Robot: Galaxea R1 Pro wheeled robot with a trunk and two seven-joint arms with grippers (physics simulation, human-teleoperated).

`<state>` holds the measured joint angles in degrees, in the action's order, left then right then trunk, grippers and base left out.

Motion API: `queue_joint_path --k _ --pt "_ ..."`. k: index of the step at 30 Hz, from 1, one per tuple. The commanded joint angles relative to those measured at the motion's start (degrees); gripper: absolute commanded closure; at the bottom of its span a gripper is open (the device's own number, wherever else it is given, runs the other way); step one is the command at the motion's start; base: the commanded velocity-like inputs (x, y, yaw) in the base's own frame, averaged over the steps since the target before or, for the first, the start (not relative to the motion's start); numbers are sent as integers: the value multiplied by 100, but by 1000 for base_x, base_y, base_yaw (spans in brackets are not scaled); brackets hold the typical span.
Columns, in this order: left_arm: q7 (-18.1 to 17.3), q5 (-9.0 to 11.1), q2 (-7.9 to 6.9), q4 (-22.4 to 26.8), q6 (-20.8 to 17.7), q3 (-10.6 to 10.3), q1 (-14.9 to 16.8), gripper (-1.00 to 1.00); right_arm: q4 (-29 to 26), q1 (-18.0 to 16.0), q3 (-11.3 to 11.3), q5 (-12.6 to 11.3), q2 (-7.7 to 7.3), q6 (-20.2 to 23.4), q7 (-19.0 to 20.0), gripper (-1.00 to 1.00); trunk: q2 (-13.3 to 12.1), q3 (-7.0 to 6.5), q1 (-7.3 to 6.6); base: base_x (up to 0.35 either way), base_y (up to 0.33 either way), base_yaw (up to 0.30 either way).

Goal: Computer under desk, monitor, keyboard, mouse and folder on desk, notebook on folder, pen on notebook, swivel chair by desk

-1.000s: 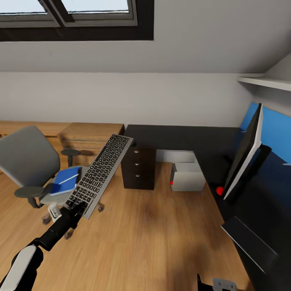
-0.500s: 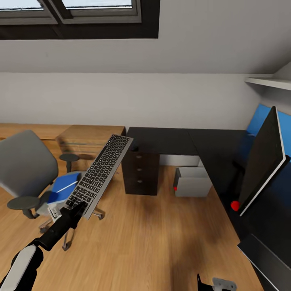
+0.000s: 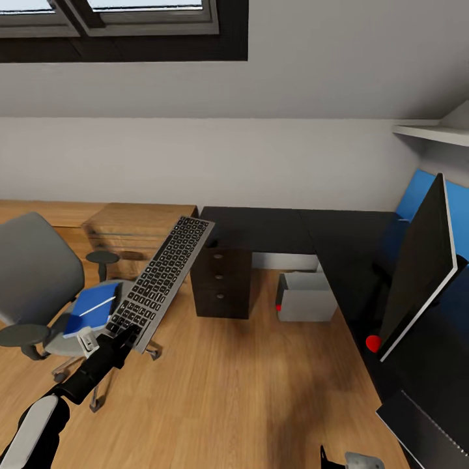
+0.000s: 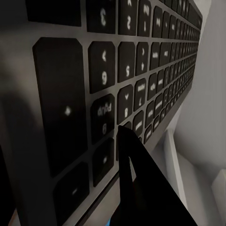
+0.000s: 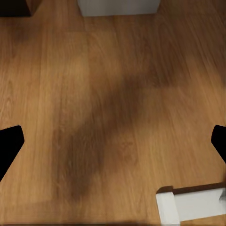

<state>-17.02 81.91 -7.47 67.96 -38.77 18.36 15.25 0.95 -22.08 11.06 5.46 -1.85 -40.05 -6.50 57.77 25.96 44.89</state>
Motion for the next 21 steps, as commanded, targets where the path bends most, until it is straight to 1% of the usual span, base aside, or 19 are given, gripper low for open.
queue_joint_path --k 1,8,12,14,21 --pt "-3 22 1 -2 -49 10 4 100 10 -3 28 60 0 -17 -32 -100 4 6 0 4 -8 0" --pt "-3 22 -7 -2 -102 14 4 100 10 2 28 60 -2 -9 -20 -100 4 6 0 1 -2 0" --pt "-5 38 -118 -5 -167 18 4 100 10 2 23 60 18 -4 -25 -100 4 6 0 0 0 0" --pt "0 41 -138 -8 -175 18 4 100 10 2 21 56 31 -6 -28 -100 4 6 0 0 0 34" --pt "18 44 -151 -10 -163 19 4 100 10 2 19 44 51 -11 -35 -100 4 6 0 0 0 177"
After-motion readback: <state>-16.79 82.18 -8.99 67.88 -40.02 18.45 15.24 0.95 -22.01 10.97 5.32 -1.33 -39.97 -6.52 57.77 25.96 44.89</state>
